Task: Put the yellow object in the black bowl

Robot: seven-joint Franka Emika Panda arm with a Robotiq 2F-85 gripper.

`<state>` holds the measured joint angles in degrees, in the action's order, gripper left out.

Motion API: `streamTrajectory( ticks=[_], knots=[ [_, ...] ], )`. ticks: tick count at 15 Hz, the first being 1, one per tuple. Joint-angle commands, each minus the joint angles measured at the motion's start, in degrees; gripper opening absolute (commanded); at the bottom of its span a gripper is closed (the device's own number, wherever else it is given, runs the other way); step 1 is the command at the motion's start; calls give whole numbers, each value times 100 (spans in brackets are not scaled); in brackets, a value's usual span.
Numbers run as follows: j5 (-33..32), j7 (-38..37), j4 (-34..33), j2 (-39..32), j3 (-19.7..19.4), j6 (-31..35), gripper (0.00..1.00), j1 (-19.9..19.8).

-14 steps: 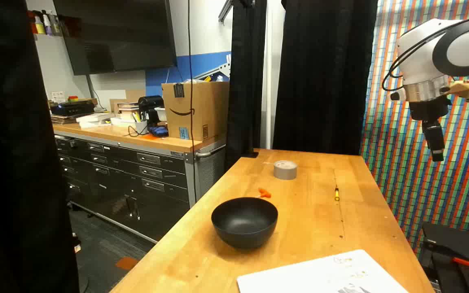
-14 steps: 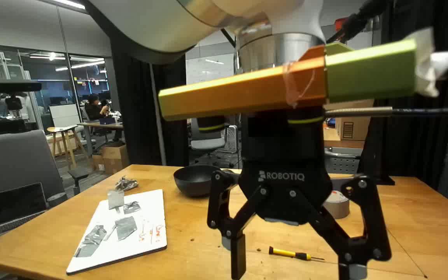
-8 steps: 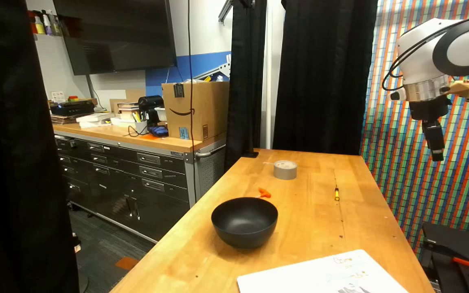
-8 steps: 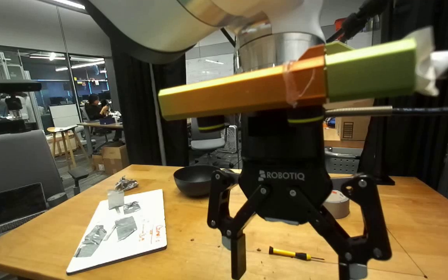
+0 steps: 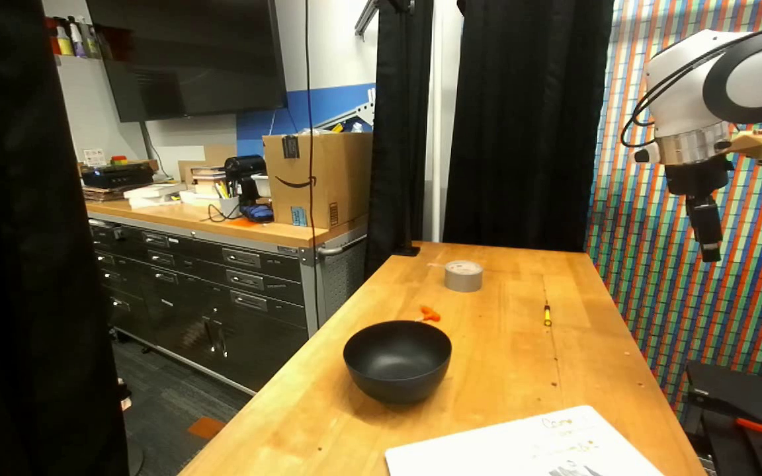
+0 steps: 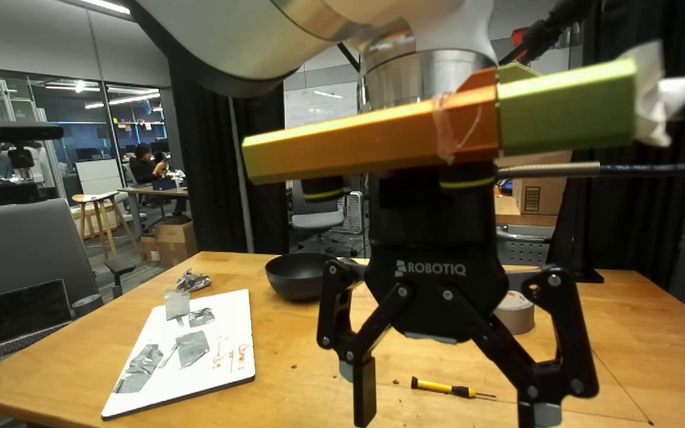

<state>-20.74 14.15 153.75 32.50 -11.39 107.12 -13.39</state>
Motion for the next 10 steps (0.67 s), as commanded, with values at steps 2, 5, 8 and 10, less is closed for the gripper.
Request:
streamTrajectory(
  ticks=[2, 5, 8, 10],
  knots=[
    [-19, -22, -11, 7, -46, -26, 100, 55],
    [89, 34, 7, 60, -116, 67, 100, 78],
    [497, -47, -181, -27, -210, -76, 100, 92],
    [919, -167, -351, -145, -287, -183, 100, 74]
  ],
)
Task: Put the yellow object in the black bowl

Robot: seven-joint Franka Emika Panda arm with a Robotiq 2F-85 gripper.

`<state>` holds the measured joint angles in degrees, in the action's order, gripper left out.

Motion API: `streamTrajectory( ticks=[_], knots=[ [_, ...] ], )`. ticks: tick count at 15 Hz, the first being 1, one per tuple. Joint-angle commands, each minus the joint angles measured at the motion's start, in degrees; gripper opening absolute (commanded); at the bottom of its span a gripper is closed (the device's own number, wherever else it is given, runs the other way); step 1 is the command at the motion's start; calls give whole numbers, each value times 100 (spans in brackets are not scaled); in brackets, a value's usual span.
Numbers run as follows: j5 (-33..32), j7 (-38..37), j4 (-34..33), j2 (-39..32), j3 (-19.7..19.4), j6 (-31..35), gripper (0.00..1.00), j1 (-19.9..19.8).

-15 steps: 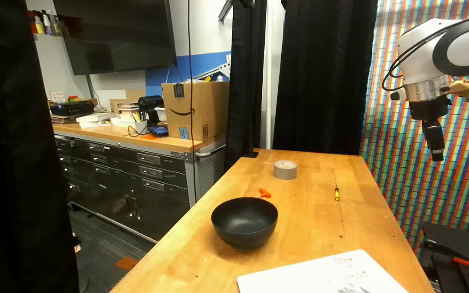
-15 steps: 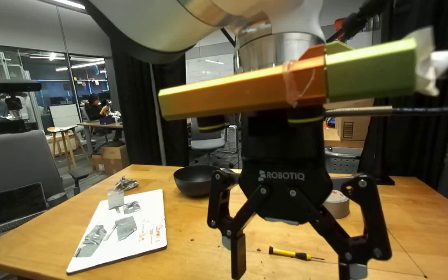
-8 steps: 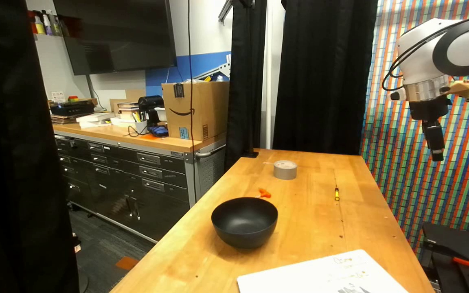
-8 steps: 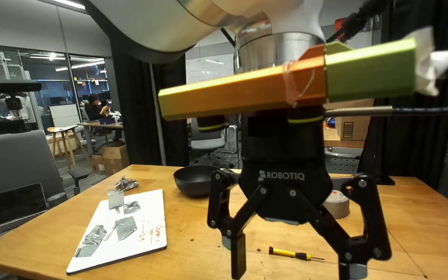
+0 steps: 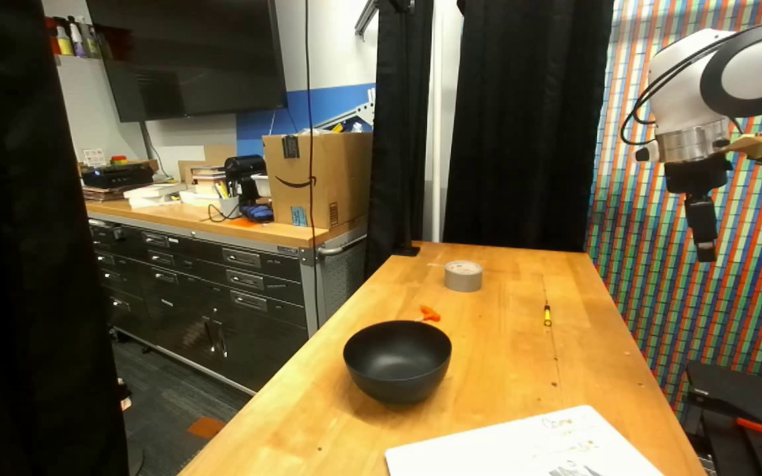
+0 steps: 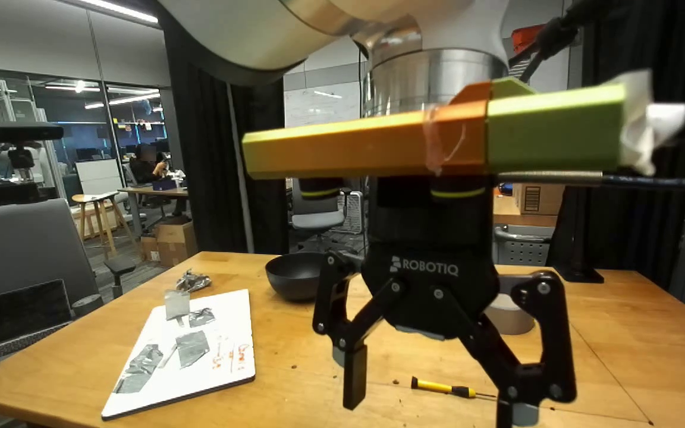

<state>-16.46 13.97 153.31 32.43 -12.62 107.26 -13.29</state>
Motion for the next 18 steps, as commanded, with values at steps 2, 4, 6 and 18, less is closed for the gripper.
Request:
streamTrajectory(
  ticks=[2, 4, 6, 18],
  knots=[
    [907, -370, -426, -270, -212, -190, 100, 44],
    [1368, -726, -555, -417, -207, -223, 100, 41],
    [1834, -1232, -734, -642, -79, -292, 100, 81],
    [4064, -4931, -1152, -1484, 975, 634, 100, 324]
  ],
)
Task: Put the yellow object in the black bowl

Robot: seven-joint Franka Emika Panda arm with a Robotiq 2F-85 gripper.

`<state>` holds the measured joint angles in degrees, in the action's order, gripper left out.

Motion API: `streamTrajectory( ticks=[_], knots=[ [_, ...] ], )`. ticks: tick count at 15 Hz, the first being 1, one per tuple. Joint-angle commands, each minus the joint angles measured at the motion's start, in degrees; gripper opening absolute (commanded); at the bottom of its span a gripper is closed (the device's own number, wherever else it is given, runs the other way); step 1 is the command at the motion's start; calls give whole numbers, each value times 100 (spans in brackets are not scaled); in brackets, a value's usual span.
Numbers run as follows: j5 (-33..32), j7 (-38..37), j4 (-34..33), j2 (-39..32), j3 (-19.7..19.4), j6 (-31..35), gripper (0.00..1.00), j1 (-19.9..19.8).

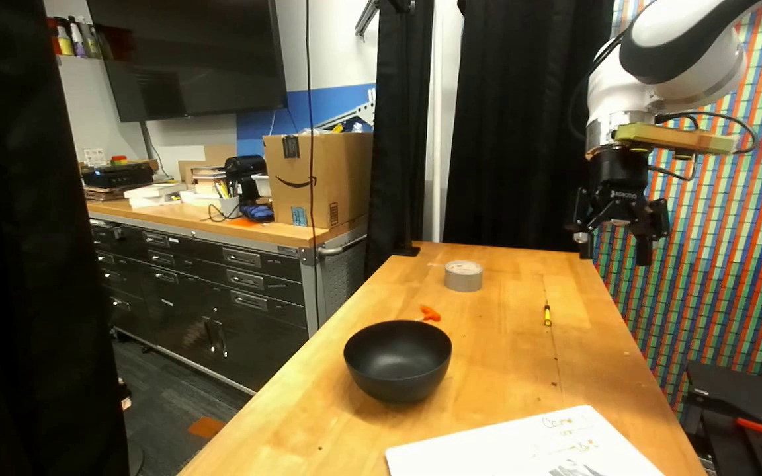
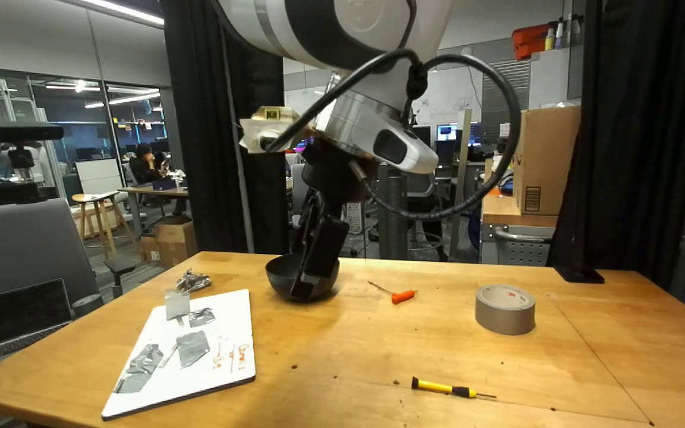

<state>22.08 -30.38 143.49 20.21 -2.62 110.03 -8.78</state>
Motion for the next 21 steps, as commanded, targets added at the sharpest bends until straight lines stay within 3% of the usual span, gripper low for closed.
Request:
streamTrajectory(
  ticks=[1, 11, 15, 21],
  knots=[
    [230, -668, -165, -345, -52, 555, 100, -151],
    [110, -2329, -80, -1516, -60, 2475, 100, -44],
    [-15, -2619, -111, -2014, -86, 3125, 100, 79],
    [92, -2442, -379, -2874, -241, 3736, 100, 118]
  ],
)
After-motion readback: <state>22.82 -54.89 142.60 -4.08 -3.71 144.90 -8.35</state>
